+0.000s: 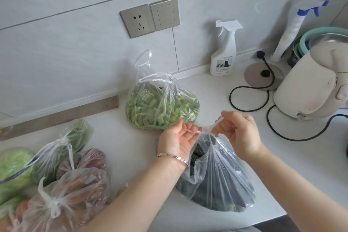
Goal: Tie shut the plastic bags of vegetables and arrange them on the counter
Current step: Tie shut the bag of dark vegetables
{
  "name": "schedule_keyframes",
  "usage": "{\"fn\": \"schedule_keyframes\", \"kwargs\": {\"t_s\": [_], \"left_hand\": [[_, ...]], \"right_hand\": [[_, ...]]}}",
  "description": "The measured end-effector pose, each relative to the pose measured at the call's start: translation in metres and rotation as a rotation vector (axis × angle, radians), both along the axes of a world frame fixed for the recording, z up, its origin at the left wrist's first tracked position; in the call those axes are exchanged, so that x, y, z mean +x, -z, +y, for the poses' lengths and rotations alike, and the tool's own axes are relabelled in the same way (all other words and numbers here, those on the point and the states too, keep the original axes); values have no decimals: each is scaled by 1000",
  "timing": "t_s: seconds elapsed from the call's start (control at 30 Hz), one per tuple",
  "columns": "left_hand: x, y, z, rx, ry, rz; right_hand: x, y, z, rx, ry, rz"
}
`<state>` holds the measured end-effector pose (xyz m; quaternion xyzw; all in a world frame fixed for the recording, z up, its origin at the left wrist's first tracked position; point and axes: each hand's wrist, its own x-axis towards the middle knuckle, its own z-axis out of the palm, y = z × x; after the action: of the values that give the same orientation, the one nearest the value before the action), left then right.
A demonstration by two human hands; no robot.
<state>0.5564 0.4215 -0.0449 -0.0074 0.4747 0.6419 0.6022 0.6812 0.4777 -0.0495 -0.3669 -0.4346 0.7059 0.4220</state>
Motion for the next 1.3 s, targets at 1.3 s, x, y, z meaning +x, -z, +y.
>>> {"fn": "schedule_keyframes", "kwargs": {"t_s": [1.3], "left_hand": [[0,59,14,94,635,852]], "right_hand": [[-6,47,8,-52,85,-140]]}}
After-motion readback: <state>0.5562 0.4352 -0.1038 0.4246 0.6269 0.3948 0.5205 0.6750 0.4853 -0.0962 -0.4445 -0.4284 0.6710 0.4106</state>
